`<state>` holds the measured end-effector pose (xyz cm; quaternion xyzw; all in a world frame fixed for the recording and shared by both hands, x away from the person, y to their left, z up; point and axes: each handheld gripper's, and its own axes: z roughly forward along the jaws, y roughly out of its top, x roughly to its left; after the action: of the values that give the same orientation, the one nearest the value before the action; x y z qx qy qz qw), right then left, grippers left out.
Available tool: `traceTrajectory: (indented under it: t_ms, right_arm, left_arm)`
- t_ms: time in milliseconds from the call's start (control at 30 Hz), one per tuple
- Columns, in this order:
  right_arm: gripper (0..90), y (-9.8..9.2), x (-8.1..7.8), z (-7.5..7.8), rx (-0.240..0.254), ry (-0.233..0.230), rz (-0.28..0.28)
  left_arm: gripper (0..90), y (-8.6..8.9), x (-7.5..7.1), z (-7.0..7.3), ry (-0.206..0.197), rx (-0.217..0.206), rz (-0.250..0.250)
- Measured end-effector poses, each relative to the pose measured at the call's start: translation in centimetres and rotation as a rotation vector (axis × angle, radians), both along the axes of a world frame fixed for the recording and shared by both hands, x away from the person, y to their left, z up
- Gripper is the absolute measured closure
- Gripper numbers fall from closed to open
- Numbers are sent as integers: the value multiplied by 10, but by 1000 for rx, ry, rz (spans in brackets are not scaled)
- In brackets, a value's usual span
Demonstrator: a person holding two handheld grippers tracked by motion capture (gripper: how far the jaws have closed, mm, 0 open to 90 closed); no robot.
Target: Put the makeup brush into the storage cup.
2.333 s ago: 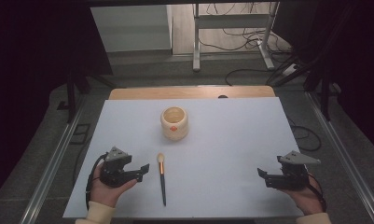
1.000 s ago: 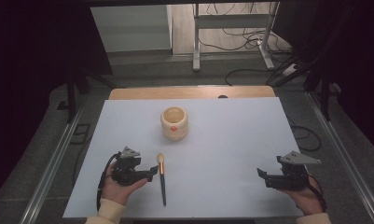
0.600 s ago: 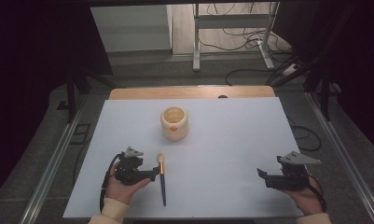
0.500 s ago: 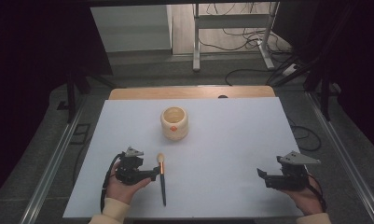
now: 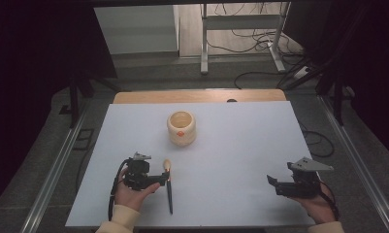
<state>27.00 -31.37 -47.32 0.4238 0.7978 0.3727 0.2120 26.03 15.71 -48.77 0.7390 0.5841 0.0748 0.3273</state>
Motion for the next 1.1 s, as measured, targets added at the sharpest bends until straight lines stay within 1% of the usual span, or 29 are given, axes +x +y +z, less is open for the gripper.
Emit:
traceTrajectory:
  t_ms: [67, 133, 200, 333, 500, 600, 667, 733, 767, 833, 1100]
  right_arm:
    - [114, 0, 0, 0, 2, -1, -6]
    - [114, -1, 0, 0, 2, -3, -7]
    - [114, 0, 0, 0, -1, -2, -7]
    - [114, -1, 0, -1, -4, 0, -3]
    - [114, -1, 0, -1, -4, 0, -6]
    - [114, 0, 0, -1, -4, -1, -3]
    - [114, 0, 0, 0, -4, -2, -2]
    - [114, 0, 0, 0, -4, -3, -3]
    - [114, 0, 0, 0, -3, -3, -5]
    - [114, 0, 0, 0, -1, -4, -5]
    - [114, 1, 0, 1, 1, -7, -2]
  left_arm:
    - [188, -1, 1, 0, 4, -8, 9]
    - [188, -2, 3, -2, 19, -4, 26]
    - [188, -3, 5, -4, 33, -8, 35]
    - [185, -7, 8, -7, 50, -2, 39]
    - [166, -12, 11, -7, 66, -18, 51]
    - [144, -14, 12, -7, 74, -20, 55]
    - [132, -15, 13, -7, 81, -34, 70]
    - [124, -15, 14, -7, 82, -38, 73]
    - [121, -16, 15, -7, 87, -52, 85]
    - [116, -16, 16, -8, 94, -71, 90]
    - [113, -20, 19, -13, 105, -62, 105]
